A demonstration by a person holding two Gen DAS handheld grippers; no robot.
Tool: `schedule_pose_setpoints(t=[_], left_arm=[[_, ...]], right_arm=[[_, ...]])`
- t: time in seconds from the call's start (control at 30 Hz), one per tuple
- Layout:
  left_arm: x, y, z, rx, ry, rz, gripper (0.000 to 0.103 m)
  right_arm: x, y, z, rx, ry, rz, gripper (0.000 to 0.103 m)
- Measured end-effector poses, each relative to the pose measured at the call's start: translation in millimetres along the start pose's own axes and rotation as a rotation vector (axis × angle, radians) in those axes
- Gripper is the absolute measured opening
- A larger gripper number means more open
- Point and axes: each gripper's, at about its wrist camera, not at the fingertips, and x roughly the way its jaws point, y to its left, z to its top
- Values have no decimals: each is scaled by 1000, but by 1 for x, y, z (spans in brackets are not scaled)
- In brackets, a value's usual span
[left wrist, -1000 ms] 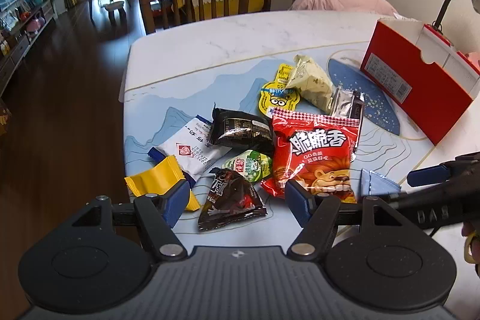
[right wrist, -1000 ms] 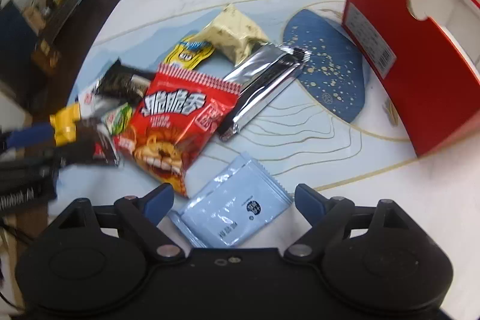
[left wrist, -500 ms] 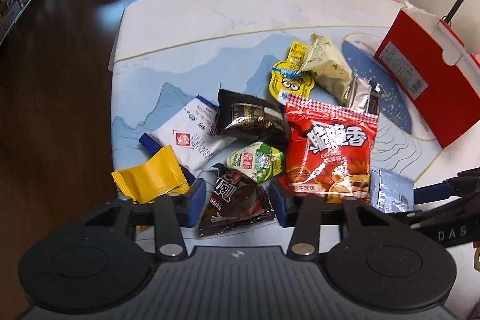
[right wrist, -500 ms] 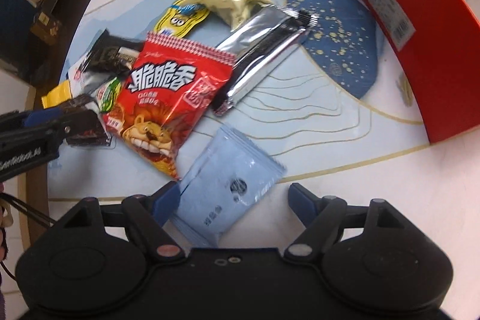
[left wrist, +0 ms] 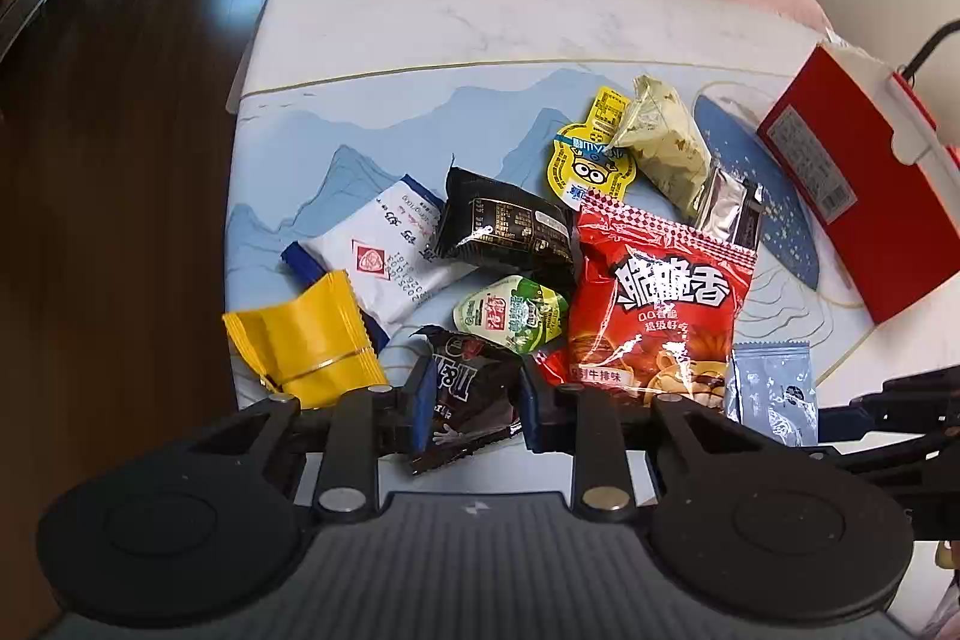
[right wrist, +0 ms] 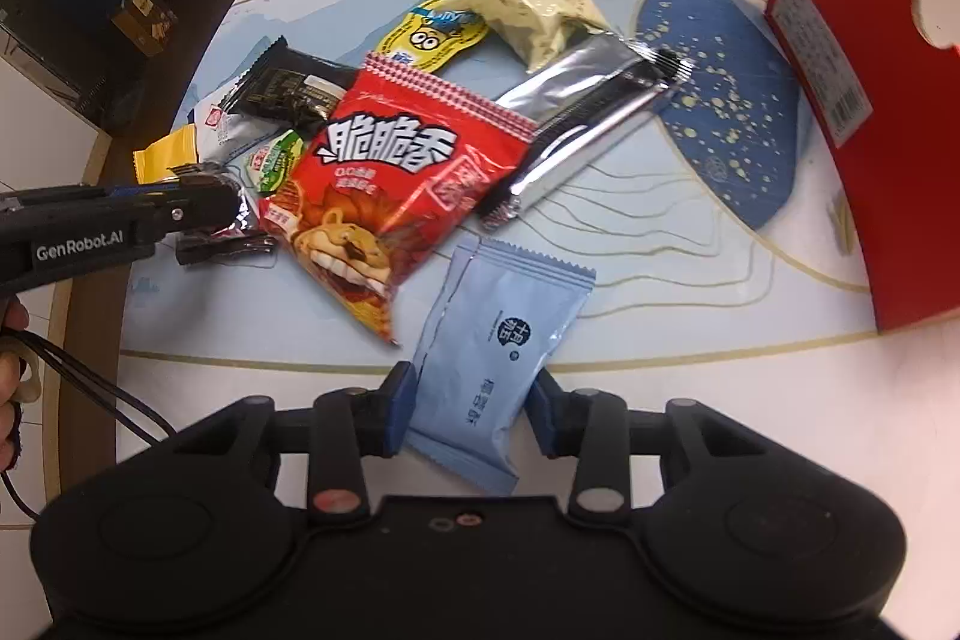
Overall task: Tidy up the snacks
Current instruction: 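Grasp the light blue packet with the right gripper while the left gripper grasps the M&M's bag, then lift the light blue packet with the right gripper while the left gripper lifts the M&M's bag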
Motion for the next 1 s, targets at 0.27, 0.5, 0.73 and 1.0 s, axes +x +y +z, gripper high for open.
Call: schedule_pose_setpoints(t=[0.27,0.5,0.73,1.0], left_arm=[[-10,-2,-13,-109,-9,-41,24],[-26,-17,-27,-163,-19,-81,23],[-44,-40,-42,-185,-44,-103,23],[-64,-52,-58,-191,-68,-87,23]], right_arm=[[-18,-33,-16,78,-42,53,23],[-38,-49,-33,69,-103,78,13],[-53,-58,-40,41,-139,130,11],[-57,-49,-48,-47,-182,147,12]])
